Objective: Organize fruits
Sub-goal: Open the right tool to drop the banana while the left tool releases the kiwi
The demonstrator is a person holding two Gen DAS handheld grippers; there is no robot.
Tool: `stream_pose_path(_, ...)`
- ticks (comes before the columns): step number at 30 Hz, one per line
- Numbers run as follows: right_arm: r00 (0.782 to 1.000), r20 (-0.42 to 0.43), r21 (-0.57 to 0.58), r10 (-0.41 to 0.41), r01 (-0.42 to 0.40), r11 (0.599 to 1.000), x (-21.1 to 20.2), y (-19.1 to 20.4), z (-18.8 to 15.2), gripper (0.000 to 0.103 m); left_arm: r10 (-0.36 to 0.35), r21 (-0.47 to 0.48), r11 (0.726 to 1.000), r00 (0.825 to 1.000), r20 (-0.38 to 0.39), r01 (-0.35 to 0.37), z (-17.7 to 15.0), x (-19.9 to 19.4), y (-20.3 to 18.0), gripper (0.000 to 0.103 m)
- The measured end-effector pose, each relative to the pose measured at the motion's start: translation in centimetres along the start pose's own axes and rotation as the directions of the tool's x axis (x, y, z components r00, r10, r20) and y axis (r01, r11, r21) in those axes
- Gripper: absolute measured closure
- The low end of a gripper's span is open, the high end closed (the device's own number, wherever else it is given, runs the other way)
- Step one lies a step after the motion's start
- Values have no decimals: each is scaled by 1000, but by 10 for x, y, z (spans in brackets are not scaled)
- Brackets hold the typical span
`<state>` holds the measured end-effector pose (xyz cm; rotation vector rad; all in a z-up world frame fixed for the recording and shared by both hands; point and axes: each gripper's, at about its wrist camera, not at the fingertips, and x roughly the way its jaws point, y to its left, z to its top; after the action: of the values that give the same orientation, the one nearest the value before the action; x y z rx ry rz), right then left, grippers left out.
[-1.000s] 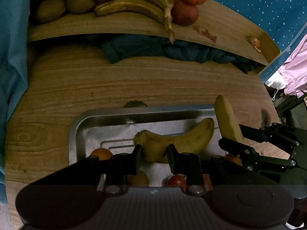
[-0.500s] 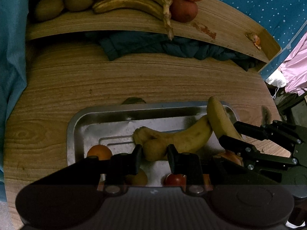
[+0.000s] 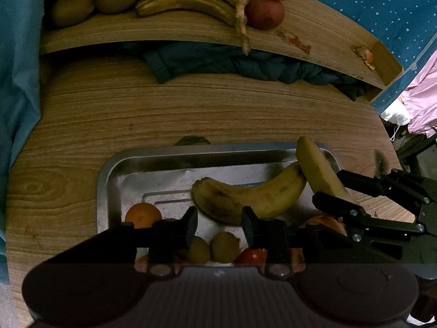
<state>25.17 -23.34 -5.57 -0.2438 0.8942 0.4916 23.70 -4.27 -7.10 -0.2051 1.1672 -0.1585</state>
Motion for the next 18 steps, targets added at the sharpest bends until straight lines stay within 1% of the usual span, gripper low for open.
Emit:
stream_pose_path(6,1000,-2,9,-8,8,1000,1,-2,0,57,-1,4,1000,1000,4,1,1,-1,0,58)
stream_pose_path(10,1000,-2,10,-10,10,1000,1,-2,0,52,-1,7,1000,1000,10,1,3,-2,1,53)
stream_pose_path(12,1000,-2,12,-14,14,1000,1,-2,1,50,-1,7,1000,1000,11,1,3,-2,1,47)
stream_pose_path(16,1000,-6,19,-22,22,1000,1,-2,1,42,0,7,1000,1000,12,0,3,-2,1,40)
stream_pose_path(18,1000,-7,21,-23,24,1000,1,-2,1,39,0,7,1000,1000,13,0,3,-2,1,34)
